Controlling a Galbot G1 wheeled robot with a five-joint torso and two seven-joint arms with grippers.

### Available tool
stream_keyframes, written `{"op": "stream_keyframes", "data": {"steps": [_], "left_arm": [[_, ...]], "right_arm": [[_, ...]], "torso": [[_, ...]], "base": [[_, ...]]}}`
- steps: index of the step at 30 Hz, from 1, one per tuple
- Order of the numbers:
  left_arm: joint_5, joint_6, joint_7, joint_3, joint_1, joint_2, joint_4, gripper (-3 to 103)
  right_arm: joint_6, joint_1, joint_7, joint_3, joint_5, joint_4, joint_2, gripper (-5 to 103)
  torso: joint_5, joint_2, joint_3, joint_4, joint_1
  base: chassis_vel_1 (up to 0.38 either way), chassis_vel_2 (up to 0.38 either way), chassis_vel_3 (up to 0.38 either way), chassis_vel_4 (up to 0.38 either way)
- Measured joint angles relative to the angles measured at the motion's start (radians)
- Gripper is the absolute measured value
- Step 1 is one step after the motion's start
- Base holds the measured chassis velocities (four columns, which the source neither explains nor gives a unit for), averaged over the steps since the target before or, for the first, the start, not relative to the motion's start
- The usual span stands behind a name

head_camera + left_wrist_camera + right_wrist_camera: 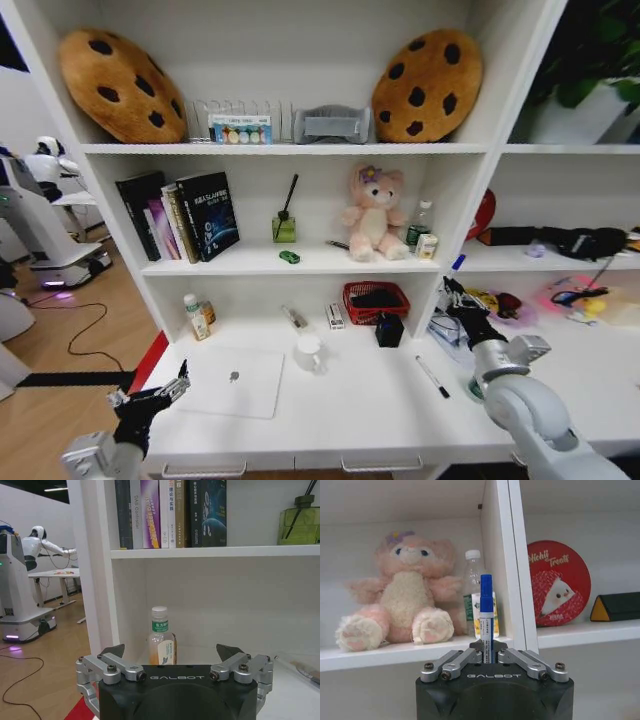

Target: Organize the objects on the table.

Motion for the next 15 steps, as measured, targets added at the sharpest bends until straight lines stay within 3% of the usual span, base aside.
{"op": "stream_keyframes", "data": {"steps": [3,8,15], "left_arm": [[0.000,0.000,0.000,0.000,0.000,0.000,0.000,100],[0.000,0.000,0.000,0.000,0.000,0.000,0.000,100],[0.000,0.000,0.000,0.000,0.000,0.000,0.000,100]], "right_arm": [[-0.005,-0.004,0.000,-0.016,-0.004,-0.019,0.010,9],[-0.005,0.018,-0.022,-0.056,-0.031,-0.094,0.018,9],[0.055,0.092,-0.086,-0.105,-0.093,-0.278,0.017,9]], "torso": [[0.0014,0.000,0.000,0.0000,-0.001],[0.0007,0.000,-0.001,0.0004,-0.003],[0.0009,-0.001,-0.001,0.0005,-0.002]], "base": [[-0.074,0.014,0.001,-0.043],[0.071,-0.075,-0.057,0.066],[0.019,-0.029,-0.030,0.019]]}}
